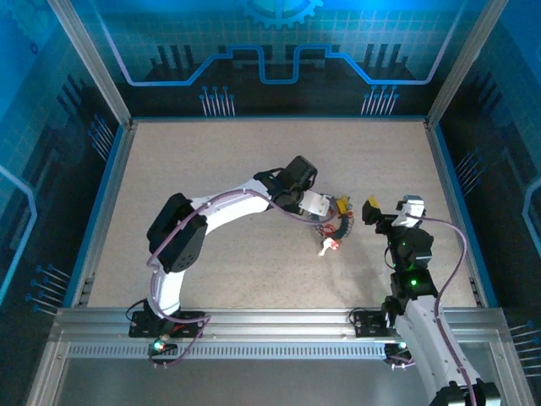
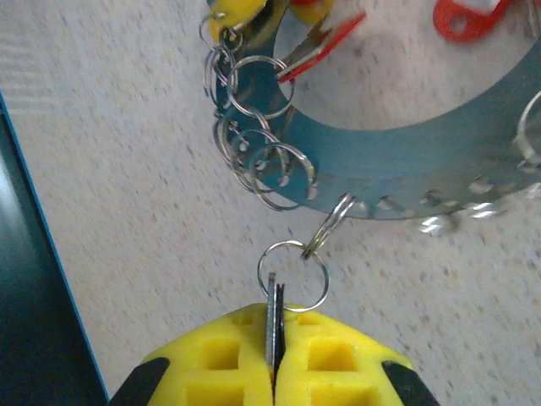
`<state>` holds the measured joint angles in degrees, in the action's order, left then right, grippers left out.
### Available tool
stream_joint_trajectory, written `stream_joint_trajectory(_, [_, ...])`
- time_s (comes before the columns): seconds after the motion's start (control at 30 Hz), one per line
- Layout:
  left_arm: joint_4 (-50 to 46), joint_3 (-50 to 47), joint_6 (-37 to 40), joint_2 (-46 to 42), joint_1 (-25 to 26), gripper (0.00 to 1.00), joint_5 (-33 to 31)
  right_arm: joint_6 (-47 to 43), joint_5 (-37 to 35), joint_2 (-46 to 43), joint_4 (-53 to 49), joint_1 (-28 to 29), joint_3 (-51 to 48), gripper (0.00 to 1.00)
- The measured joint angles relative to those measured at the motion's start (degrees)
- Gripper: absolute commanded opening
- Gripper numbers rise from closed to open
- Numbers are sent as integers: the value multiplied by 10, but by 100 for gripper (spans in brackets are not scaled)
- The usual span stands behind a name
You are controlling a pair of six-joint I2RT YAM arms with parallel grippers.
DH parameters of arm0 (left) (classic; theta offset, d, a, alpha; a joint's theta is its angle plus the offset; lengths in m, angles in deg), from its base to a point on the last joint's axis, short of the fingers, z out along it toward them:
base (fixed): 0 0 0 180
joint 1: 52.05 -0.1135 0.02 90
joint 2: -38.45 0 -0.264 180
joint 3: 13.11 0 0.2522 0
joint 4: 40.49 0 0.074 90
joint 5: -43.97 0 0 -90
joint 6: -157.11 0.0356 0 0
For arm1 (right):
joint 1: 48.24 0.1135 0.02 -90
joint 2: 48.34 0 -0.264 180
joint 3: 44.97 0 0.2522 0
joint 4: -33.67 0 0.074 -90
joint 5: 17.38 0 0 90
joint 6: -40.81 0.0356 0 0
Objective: Put the keys on the keyring
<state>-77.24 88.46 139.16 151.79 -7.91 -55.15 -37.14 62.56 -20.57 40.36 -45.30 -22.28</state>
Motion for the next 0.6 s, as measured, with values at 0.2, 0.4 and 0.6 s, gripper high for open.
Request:
stream_joint_trajectory(0.2, [13,-55,-4,-19,-31,0,0,2,3,13,2,0,0,100])
stream_joint_trajectory(0.4, [22,-85,-21,-19,-52,1,0,4,7,18,2,0,0,100])
stream_joint_trajectory(0.6, [38,-97,-40,-17,-68,9,0,4,7,23,2,0,0,100])
